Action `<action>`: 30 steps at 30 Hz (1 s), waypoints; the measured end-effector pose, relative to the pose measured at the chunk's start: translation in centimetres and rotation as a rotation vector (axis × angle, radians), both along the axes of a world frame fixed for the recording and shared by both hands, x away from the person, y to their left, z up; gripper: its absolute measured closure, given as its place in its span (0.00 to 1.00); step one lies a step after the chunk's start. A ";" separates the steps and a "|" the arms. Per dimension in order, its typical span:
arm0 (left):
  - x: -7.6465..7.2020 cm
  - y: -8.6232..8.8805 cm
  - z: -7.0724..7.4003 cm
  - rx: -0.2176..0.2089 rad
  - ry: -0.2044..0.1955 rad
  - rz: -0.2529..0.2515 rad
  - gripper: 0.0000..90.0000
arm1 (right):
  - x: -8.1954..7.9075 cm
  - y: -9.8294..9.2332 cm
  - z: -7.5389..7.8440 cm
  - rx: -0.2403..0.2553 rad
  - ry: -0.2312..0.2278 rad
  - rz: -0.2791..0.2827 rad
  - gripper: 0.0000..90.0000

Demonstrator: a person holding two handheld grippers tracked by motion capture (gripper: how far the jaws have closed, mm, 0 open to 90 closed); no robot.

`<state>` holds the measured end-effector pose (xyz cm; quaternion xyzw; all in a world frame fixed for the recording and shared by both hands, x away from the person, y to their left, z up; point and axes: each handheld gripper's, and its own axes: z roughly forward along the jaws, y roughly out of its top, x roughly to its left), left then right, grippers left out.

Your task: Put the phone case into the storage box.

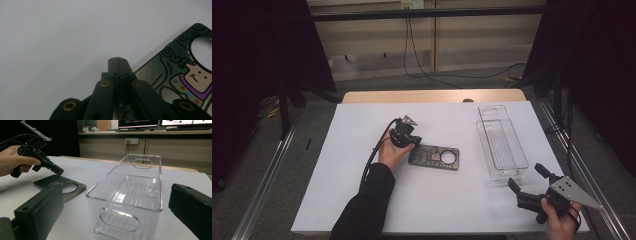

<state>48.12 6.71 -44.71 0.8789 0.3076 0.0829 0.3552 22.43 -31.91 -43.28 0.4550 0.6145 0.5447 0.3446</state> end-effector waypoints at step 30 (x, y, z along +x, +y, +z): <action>-2.4 1.0 -0.2 -0.042 -0.001 -0.024 1.00 | 0.0 0.1 0.0 -0.005 -0.001 0.000 0.00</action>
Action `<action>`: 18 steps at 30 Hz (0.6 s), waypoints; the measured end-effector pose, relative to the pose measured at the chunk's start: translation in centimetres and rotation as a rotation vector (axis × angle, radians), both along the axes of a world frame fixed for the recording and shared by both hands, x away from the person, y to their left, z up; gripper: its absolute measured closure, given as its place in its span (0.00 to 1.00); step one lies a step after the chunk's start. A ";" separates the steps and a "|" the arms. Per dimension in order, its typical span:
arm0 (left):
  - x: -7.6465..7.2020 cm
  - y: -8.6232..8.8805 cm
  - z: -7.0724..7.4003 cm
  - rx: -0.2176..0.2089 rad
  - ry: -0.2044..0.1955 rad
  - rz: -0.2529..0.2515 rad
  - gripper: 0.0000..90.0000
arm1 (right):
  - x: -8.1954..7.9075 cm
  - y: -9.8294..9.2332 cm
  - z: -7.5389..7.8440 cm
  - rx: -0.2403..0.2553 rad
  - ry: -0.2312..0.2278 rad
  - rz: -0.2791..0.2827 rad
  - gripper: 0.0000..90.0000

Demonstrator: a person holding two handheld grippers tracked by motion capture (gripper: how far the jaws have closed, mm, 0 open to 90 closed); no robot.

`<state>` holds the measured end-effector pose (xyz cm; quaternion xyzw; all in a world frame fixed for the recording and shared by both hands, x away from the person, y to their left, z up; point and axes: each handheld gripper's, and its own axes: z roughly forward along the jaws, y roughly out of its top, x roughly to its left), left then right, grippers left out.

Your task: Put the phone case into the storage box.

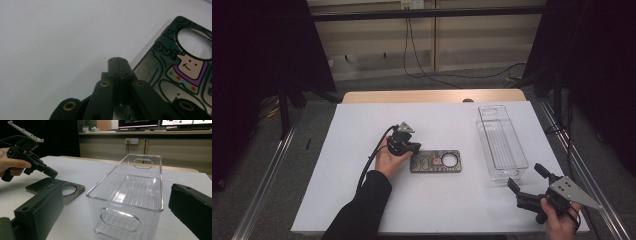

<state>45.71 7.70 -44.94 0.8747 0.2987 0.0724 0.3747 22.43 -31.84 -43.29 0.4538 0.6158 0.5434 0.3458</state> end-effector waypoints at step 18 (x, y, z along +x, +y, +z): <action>-1.9 0.8 0.0 -0.008 -0.006 -0.036 1.00 | 0.0 0.0 0.0 -0.001 0.002 -0.001 0.00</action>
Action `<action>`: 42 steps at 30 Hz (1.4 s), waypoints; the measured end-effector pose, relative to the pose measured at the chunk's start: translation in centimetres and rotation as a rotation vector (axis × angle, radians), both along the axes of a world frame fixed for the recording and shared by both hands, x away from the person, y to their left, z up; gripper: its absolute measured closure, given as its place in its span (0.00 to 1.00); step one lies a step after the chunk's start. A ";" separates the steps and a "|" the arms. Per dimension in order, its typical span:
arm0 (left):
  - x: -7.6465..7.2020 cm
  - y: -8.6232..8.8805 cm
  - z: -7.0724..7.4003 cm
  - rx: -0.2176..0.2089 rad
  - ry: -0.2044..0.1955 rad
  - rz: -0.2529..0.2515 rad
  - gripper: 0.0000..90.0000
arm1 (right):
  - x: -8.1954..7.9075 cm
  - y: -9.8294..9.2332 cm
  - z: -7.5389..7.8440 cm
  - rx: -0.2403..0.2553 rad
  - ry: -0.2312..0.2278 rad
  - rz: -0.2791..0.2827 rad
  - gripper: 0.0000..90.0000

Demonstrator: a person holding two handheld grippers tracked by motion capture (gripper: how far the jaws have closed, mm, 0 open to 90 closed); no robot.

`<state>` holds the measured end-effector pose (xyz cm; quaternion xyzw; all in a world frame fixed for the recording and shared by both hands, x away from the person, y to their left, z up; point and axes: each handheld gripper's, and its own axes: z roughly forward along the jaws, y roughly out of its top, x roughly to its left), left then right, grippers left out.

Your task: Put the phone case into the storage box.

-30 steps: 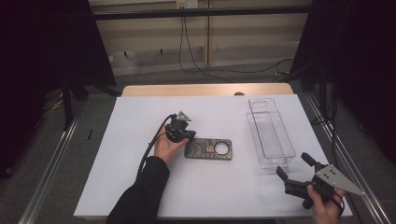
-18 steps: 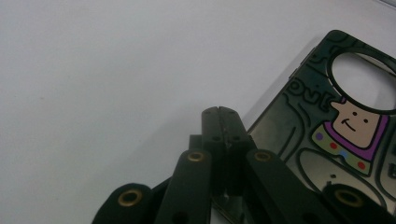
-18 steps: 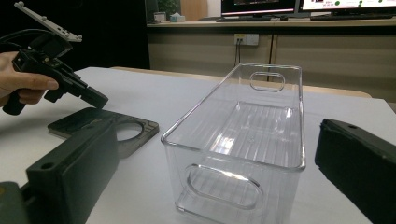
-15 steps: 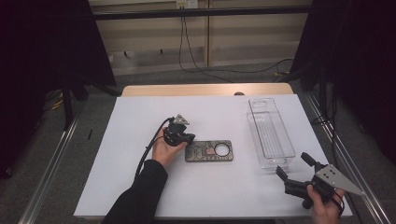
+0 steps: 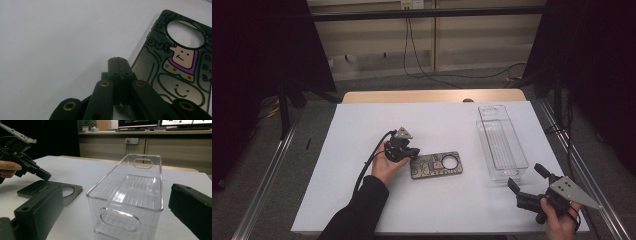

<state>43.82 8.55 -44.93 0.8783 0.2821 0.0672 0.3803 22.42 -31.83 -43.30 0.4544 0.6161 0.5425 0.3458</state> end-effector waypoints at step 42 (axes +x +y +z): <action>-2.4 0.9 -0.3 0.016 0.016 -0.031 1.00 | 0.0 0.0 0.0 0.003 -0.001 -0.001 0.00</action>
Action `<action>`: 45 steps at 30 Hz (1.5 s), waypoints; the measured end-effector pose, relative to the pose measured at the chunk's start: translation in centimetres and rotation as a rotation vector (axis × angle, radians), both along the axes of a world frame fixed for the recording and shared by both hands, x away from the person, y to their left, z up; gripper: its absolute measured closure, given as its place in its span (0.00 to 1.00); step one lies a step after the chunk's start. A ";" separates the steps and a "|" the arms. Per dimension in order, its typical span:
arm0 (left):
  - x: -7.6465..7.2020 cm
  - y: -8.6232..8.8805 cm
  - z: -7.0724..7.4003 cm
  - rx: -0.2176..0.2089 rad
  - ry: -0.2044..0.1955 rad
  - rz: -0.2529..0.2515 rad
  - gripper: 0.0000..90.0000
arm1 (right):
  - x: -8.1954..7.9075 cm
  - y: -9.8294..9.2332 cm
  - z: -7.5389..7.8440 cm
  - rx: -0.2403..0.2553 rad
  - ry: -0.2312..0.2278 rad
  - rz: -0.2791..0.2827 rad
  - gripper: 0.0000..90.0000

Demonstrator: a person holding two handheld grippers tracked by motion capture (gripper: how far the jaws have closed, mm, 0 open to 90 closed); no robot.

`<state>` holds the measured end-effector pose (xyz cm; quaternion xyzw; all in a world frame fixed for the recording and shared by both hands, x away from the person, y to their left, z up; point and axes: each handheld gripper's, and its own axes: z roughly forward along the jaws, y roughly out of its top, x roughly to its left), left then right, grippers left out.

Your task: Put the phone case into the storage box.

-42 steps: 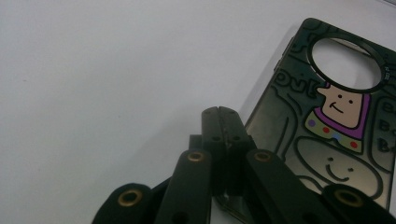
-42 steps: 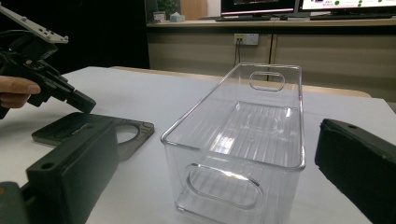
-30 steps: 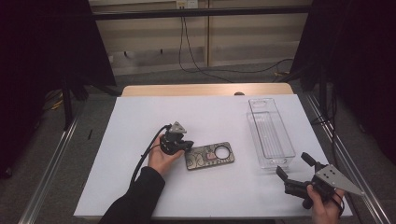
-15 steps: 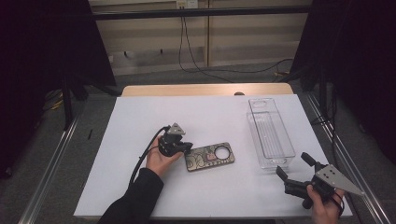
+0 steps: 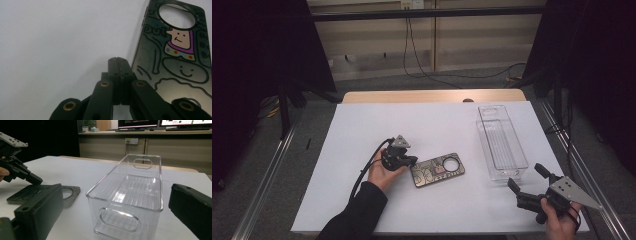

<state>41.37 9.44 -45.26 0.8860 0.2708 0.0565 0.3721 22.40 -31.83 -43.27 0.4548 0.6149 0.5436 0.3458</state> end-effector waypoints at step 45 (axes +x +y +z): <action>-2.7 0.3 0.4 -0.063 -0.105 -0.004 0.93 | 0.0 0.0 0.0 -0.005 -0.004 0.004 0.00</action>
